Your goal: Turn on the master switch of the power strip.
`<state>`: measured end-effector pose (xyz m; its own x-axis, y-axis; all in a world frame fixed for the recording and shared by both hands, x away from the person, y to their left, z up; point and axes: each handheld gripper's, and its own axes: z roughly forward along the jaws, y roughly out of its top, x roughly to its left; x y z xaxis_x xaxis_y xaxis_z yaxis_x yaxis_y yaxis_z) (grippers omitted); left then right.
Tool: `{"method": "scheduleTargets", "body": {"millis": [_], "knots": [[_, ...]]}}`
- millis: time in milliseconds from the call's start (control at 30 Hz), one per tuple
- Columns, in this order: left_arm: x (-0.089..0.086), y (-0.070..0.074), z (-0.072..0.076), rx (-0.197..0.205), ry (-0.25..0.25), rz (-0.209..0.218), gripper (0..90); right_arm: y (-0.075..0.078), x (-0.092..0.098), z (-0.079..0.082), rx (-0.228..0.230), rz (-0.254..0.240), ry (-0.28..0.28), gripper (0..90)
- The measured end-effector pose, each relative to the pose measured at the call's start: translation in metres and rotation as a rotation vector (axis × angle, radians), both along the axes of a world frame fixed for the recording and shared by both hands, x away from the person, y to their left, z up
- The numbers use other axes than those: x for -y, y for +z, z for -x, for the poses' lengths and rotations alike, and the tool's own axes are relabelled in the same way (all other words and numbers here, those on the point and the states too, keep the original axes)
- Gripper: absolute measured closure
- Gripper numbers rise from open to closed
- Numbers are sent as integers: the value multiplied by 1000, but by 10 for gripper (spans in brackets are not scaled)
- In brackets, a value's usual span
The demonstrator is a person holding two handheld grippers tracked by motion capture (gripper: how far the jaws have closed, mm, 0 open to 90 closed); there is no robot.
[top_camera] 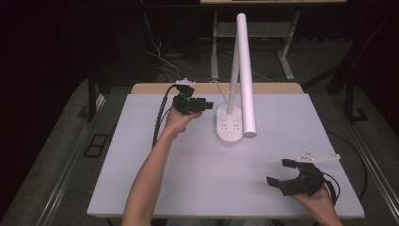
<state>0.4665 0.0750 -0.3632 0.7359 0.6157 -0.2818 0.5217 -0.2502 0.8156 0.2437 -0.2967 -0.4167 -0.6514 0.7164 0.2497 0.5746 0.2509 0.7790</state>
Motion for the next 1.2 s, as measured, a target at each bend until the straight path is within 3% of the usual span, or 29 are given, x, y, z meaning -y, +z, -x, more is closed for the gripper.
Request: {"method": "scheduleTargets", "body": {"millis": [133,367,733,1067,1200], "knots": [[-5,6,11,10,-22,-9,211,0,0,0,-1,-1,1,3],[-20,11,29,-3,-32,-26,0,0,-1,1,0,-2,3,4],[-50,20,65,12,-19,-37,0,0,0,1,5,-3,0,3],[-71,12,99,28,2,-14,0,-1,-1,1,-3,0,-4,3],[-76,9,113,56,6,-7,0,-1,-1,1,2,3,-4,3]]}}
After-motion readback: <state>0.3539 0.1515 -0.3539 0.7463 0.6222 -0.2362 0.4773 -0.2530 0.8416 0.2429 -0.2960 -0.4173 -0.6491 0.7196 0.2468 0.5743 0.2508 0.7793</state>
